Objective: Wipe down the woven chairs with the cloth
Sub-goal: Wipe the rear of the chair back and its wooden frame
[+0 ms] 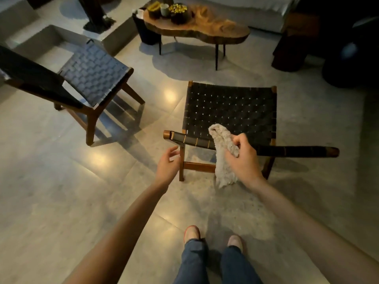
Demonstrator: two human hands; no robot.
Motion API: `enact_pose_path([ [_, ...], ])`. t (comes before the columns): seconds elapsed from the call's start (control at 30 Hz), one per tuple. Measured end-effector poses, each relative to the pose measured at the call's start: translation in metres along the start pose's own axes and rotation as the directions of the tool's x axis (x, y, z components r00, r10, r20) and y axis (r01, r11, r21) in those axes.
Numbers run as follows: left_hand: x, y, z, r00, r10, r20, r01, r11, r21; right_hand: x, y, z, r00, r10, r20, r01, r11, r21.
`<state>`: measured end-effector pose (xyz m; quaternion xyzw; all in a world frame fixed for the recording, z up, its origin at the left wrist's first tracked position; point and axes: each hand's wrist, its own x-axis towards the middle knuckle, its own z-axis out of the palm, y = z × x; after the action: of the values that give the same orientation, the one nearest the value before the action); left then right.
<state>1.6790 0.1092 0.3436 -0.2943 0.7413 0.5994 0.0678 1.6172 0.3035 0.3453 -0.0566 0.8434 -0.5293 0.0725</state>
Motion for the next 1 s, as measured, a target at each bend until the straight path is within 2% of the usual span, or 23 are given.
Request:
enact_pose_path([
  [0.2,0.051,-0.012,-0.041,0.996,-0.078,-0.044,0.076,0.997,-0.027,0.074,-0.033,0.072,0.989,-0.144,0.017,0.145,0.985,-0.089],
  [0.33,0.078,-0.02,-0.055,0.994,-0.079,-0.081,0.072,0.994,-0.085,0.11,-0.038,0.133,0.964,-0.264,0.016,0.263,0.947,-0.183],
  [0.4,0.087,-0.024,-0.063,0.991,-0.067,-0.113,0.055,0.994,-0.099,0.12,-0.03,0.164,0.961,-0.212,0.176,0.245,0.951,-0.187],
  [0.47,0.094,-0.031,-0.071,0.988,-0.064,-0.139,0.049,0.993,-0.108,0.122,-0.017,0.188,0.919,-0.045,0.392,0.147,0.961,-0.234],
  [0.5,0.096,-0.035,-0.076,0.987,-0.067,-0.145,0.05,0.992,-0.116,0.122,-0.01,0.196,0.899,-0.001,0.438,0.129,0.956,-0.263],
  [0.57,0.1,-0.044,-0.082,0.987,-0.064,-0.15,0.045,0.991,-0.126,0.125,-0.001,0.204,0.916,-0.039,0.398,0.169,0.94,-0.296],
  [0.63,0.105,-0.051,-0.086,0.986,-0.032,-0.165,0.013,0.994,-0.113,0.134,0.008,0.206,0.902,-0.182,0.392,0.344,0.851,-0.396],
  [0.7,0.111,-0.056,-0.085,0.983,0.02,-0.18,-0.033,0.997,-0.064,0.147,0.018,0.208,0.79,-0.312,0.528,0.598,0.583,-0.55],
  [0.73,0.115,-0.057,-0.083,0.982,0.045,-0.184,-0.053,0.998,-0.042,0.154,0.023,0.208,0.731,-0.317,0.604,0.675,0.458,-0.578],
  [0.77,0.12,-0.058,-0.08,0.98,0.06,-0.188,-0.067,0.997,-0.029,0.16,0.027,0.209,0.684,-0.289,0.67,0.723,0.39,-0.57],
  [0.8,0.124,-0.06,-0.078,0.98,0.065,-0.189,-0.071,0.997,-0.024,0.166,0.031,0.21,0.646,-0.255,0.72,0.753,0.37,-0.544],
  [0.9,0.138,-0.065,-0.073,0.98,0.066,-0.186,-0.073,0.997,-0.036,0.182,0.045,0.214,0.602,-0.141,0.786,0.746,0.451,-0.491],
  [1.0,0.147,-0.069,-0.071,0.981,0.059,-0.186,-0.066,0.997,-0.029,0.178,0.052,0.225,0.662,-0.156,0.733,0.721,0.398,-0.567],
])
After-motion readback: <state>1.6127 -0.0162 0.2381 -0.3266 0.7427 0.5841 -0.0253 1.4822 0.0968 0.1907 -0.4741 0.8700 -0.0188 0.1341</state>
